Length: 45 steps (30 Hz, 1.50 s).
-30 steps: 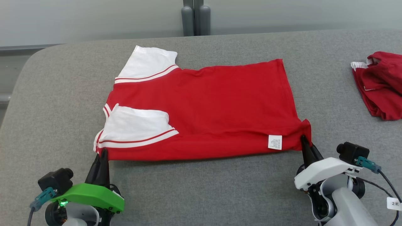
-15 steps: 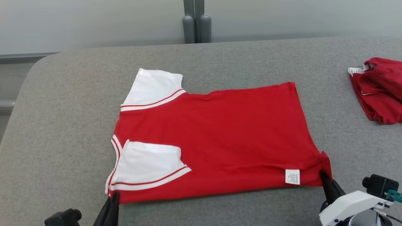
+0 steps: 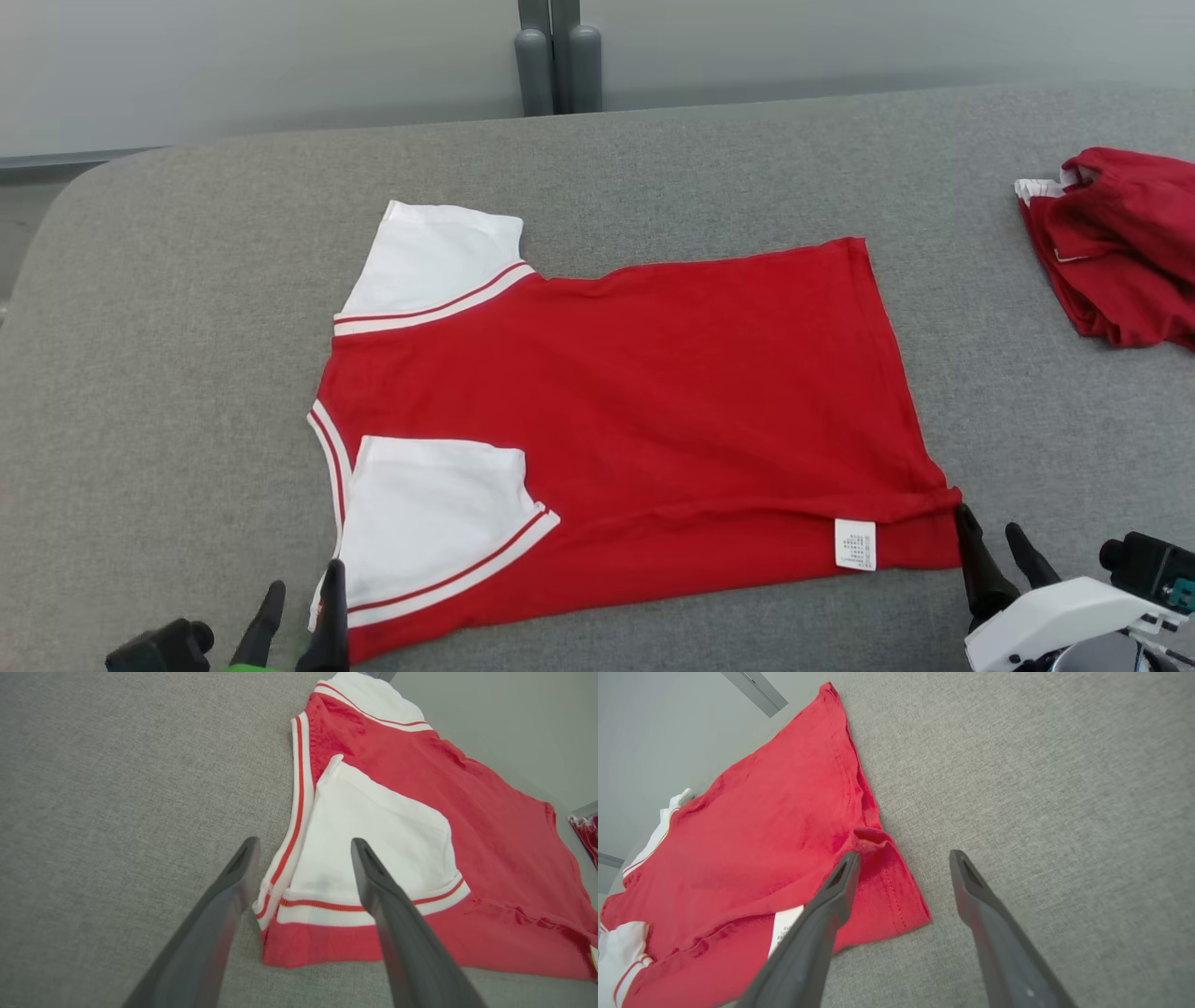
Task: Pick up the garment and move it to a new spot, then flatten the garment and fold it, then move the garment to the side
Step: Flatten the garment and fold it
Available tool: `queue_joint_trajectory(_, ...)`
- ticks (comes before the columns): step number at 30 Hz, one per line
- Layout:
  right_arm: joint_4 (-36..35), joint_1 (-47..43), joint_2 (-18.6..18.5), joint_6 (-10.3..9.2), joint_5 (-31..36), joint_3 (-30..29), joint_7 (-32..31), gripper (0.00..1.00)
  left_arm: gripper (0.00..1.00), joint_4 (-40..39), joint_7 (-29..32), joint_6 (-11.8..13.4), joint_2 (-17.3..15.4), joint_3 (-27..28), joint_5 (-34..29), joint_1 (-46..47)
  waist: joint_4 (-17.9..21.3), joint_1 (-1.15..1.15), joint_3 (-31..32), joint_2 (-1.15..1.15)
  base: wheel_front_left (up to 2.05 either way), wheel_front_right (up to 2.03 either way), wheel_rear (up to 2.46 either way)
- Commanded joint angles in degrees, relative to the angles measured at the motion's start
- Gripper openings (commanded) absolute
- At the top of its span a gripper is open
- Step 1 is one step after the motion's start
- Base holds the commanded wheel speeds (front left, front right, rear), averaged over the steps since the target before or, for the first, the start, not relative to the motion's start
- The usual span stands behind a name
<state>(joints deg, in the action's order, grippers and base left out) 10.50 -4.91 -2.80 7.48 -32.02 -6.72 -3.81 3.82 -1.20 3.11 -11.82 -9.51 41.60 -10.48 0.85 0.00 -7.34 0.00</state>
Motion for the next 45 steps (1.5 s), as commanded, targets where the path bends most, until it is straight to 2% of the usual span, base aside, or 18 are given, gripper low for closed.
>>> queue_joint_trajectory(1, -0.4, 1.2, -0.2, 0.02, 0.6, -0.6, 0.8, 1.0, 1.0, -0.2, -0.5, 0.3, -0.7, 0.5, -0.8, 1.7, 0.6, 0.0, -0.6, 0.0, 0.0, 0.0, 0.0)
queue_joint_trajectory(8, -2.8, 4.8, -0.2, 0.02, 2.3, -0.5, 2.4, 1.0, 1.0, -0.4, -0.5, 0.4, -3.6, 1.7, -2.3, 8.5, 2.2, 0.0, -2.9, 0.0, 0.0, 0.0, 0.0)
queue_joint_trajectory(15, -5.2, 10.8, -0.2, 0.02, 4.3, 1.7, 2.6, 1.0, 1.0, 2.7, 3.7, -0.2, -7.3, 0.1, -5.7, 21.4, 4.1, 0.0, -7.4, 0.0, 0.0, 0.0, 0.0)
queue_joint_trajectory(22, -6.5, 18.0, -0.1, 0.02, 5.8, 5.8, 2.4, 1.0, 1.0, 11.8, 9.0, -0.4, -9.0, -1.8, -8.3, 37.2, 7.0, 0.0, -14.3, 0.0, 0.0, 0.0, 0.0)
queue_joint_trajectory(32, -7.9, 25.0, -0.1, 0.02, 6.6, 9.9, 3.0, 1.0, 1.0, 24.1, 12.2, -1.5, -11.3, -3.6, -11.1, 53.9, 10.3, 0.0, -23.0, 0.0, 0.0, 0.0, 0.0)
queue_joint_trajectory(44, -7.4, 27.4, -0.1, 0.02, 6.3, 11.6, 3.8, 1.0, 1.0, 32.6, 12.5, -1.9, -12.0, -5.2, -12.8, 61.9, 11.4, 0.0, -25.4, 0.0, 0.0, 0.0, 0.0)
queue_joint_trajectory(45, -7.4, 27.5, -0.2, 0.02, 6.4, 11.6, 3.7, 1.0, 0.89, 33.3, 12.8, -2.1, -11.9, -5.5, -12.9, 62.1, 11.4, 0.0, -25.4, 0.0, 0.0, 0.0, 0.0)
